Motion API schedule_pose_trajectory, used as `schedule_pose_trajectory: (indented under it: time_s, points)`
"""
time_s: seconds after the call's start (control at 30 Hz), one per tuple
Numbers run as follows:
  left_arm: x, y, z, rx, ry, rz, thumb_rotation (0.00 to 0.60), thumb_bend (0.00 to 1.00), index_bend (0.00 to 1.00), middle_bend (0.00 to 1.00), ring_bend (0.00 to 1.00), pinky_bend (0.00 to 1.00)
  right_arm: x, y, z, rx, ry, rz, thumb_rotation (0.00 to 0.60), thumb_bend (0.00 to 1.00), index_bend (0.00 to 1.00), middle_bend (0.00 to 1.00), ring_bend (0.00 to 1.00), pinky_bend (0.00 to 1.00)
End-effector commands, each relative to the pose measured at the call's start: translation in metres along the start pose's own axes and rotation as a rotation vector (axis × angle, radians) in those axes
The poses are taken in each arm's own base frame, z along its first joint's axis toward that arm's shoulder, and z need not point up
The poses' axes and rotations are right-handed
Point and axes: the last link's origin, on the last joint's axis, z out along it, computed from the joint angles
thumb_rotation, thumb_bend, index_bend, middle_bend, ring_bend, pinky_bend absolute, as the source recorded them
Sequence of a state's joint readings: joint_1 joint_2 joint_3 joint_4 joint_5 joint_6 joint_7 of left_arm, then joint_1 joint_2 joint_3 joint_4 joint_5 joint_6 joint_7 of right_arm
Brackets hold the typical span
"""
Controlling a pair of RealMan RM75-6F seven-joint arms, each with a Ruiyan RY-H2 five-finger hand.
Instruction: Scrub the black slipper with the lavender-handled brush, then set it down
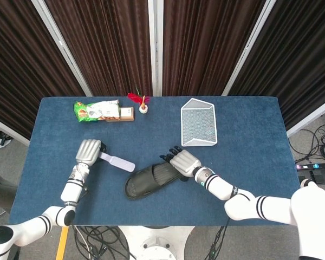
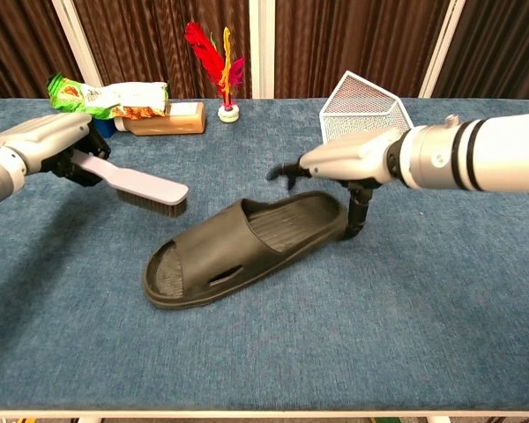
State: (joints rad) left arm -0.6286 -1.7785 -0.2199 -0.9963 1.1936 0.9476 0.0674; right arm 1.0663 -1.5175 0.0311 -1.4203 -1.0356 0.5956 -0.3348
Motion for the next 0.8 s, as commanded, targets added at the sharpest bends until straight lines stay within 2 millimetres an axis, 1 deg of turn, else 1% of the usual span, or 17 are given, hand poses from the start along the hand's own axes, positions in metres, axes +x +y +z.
schedule_pose_trajectory:
  time_s: [0.03,0.07,0.13,0.2,0.23,0.27,0.3,0.37,0.43,0.53,0.6,0.67,0.73,0.8]
  points:
    - [-0.001,-0.001,-0.001,0.009,-0.002,0.018,0.544,0.59,0.49,0.60,0.54,0.95,0.010,0.005,-0.012,-0.007,0.042,0.011,0.600,0.18,0.00,0.03,0.00,0.00]
    - [-0.001,-0.001,-0.001,0.010,-0.001,0.018,0.519,0.54,0.43,0.55,0.49,0.90,0.013,0.007,-0.016,-0.011,0.054,0.010,0.600,0.18,0.00,0.02,0.00,0.00]
    - [0.001,-0.001,-0.001,0.010,0.008,0.031,0.492,0.44,0.35,0.46,0.41,0.79,0.018,0.012,-0.025,-0.020,0.076,0.007,0.600,0.18,0.00,0.01,0.00,0.00]
    - [0.001,-0.002,-0.001,0.011,0.010,0.044,0.485,0.36,0.27,0.38,0.33,0.68,0.024,0.020,-0.037,-0.036,0.099,0.008,0.600,0.18,0.00,0.01,0.00,0.00]
    - [0.002,-0.003,-0.001,0.014,0.010,0.050,0.485,0.34,0.25,0.35,0.30,0.64,0.026,0.023,-0.042,-0.043,0.108,0.012,0.600,0.18,0.00,0.01,0.00,0.00]
    - [0.002,-0.003,-0.001,0.018,0.007,0.056,0.483,0.32,0.23,0.30,0.26,0.57,0.028,0.027,-0.050,-0.053,0.120,0.018,0.600,0.18,0.00,0.01,0.00,0.00]
    - [0.003,-0.004,-0.001,0.022,0.008,0.067,0.485,0.30,0.21,0.28,0.23,0.53,0.030,0.030,-0.055,-0.061,0.130,0.022,0.600,0.18,0.00,0.01,0.00,0.00]
    - [0.004,-0.005,-0.001,0.027,0.001,0.091,0.483,0.25,0.16,0.19,0.15,0.41,0.032,0.036,-0.069,-0.077,0.156,0.032,0.600,0.18,0.00,0.01,0.00,0.00]
    - [0.006,-0.006,-0.003,0.031,-0.008,0.095,0.485,0.22,0.15,0.16,0.13,0.37,0.026,0.043,-0.090,-0.097,0.173,0.045,0.600,0.18,0.00,0.02,0.00,0.00]
    - [0.015,-0.011,-0.010,0.034,0.006,0.103,0.488,0.21,0.14,0.14,0.12,0.35,0.025,0.054,-0.113,-0.125,0.213,0.057,0.600,0.18,0.00,0.02,0.00,0.00]
    - [0.025,-0.019,-0.021,0.035,0.026,0.123,0.531,0.21,0.14,0.14,0.12,0.34,0.022,0.066,-0.134,-0.160,0.242,0.066,0.600,0.18,0.00,0.03,0.00,0.00]
    - [0.036,-0.031,-0.035,0.042,0.031,0.136,0.595,0.21,0.14,0.14,0.12,0.32,0.018,0.078,-0.158,-0.205,0.270,0.082,0.600,0.18,0.00,0.04,0.00,0.00]
    - [0.046,-0.042,-0.048,0.058,0.038,0.145,0.600,0.21,0.14,0.14,0.12,0.32,0.012,0.089,-0.179,-0.258,0.301,0.103,0.600,0.18,0.00,0.06,0.00,0.00]
    - [0.059,-0.057,-0.065,0.085,0.066,0.160,0.600,0.21,0.14,0.15,0.12,0.31,0.000,0.099,-0.201,-0.325,0.345,0.137,0.600,0.18,0.00,0.11,0.00,0.00]
